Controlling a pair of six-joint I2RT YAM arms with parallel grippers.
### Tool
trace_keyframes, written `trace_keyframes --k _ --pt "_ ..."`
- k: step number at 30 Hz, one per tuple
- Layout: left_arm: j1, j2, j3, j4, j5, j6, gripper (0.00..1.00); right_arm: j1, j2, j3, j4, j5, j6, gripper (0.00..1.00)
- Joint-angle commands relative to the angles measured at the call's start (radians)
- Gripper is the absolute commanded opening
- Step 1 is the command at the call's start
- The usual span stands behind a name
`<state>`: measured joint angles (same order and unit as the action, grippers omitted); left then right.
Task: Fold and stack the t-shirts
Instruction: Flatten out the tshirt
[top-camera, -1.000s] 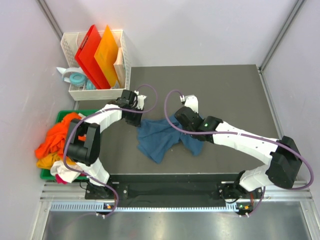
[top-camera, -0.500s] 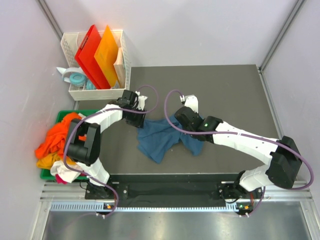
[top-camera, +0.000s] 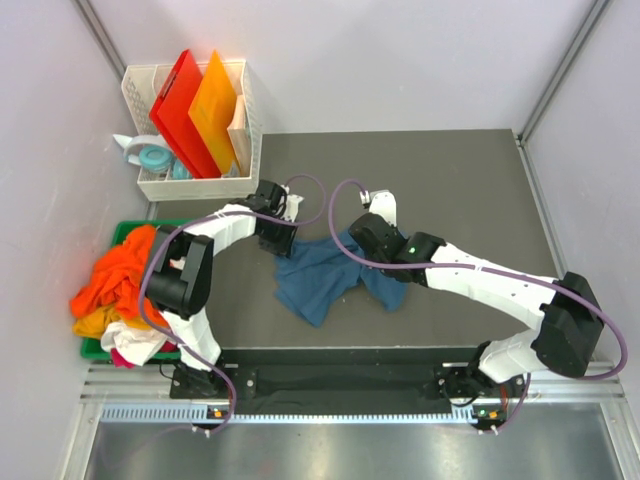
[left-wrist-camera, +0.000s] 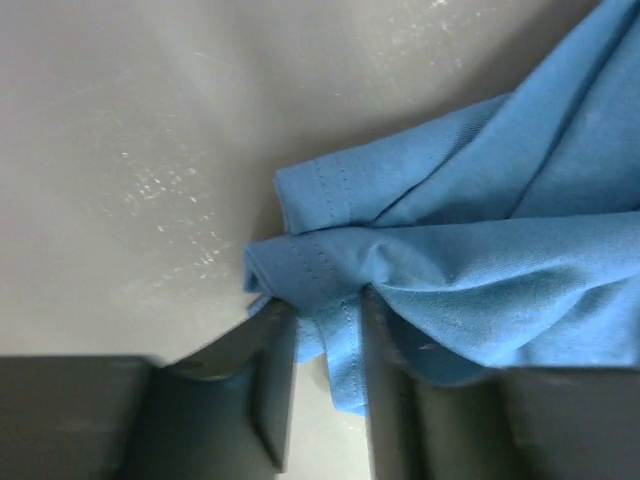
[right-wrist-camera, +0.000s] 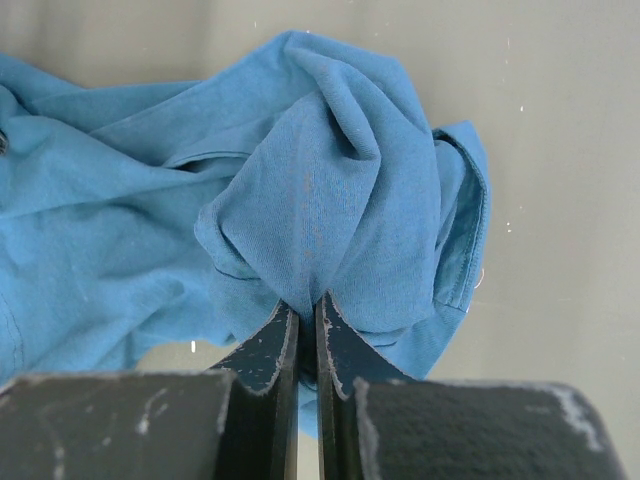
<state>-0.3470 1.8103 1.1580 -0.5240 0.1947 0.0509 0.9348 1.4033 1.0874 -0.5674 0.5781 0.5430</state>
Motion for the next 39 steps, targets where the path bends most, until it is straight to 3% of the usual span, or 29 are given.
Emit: trace_keyframes --k 1,3,10,14,17,21,25,29,34,39 --pt "-0.006 0.023 0.032 -0.011 0.003 0.007 0.16 0.006 -0.009 -0.001 0.015 0.017 0.005 0.00" --pt "-0.006 0.014 0.032 -0.011 -0.009 0.009 0.00 0.004 -0.009 -0.001 0.018 0.019 0.003 0.00" --pt "-0.004 -0.205 0.048 -0.051 -0.110 0.024 0.00 -0.002 -0.012 0.022 0.012 0.040 -0.009 0.00" --pt "0.022 -0.362 0.110 -0.097 -0.169 0.037 0.00 -0.098 -0.085 0.069 -0.018 0.052 -0.055 0.00" --pt "0.115 -0.443 0.190 -0.146 -0.138 0.030 0.00 -0.233 -0.180 0.118 -0.032 0.057 -0.132 0.00" --pt "0.381 -0.439 0.359 -0.234 -0.006 0.007 0.00 -0.462 -0.289 0.169 -0.038 0.054 -0.219 0.00" --pt "0.488 -0.456 0.374 -0.229 -0.005 0.033 0.00 -0.638 -0.366 0.180 -0.040 0.043 -0.256 0.00" --pt "0.502 -0.459 0.368 -0.251 0.029 0.044 0.00 -0.668 -0.356 0.158 -0.063 -0.088 -0.262 0.00" --pt "0.502 -0.473 0.347 -0.206 0.086 -0.002 0.00 -0.666 -0.392 0.095 -0.037 -0.138 -0.239 0.00" --pt "0.499 -0.474 0.414 -0.203 0.081 -0.016 0.00 -0.666 -0.441 0.126 -0.037 -0.081 -0.294 0.00"
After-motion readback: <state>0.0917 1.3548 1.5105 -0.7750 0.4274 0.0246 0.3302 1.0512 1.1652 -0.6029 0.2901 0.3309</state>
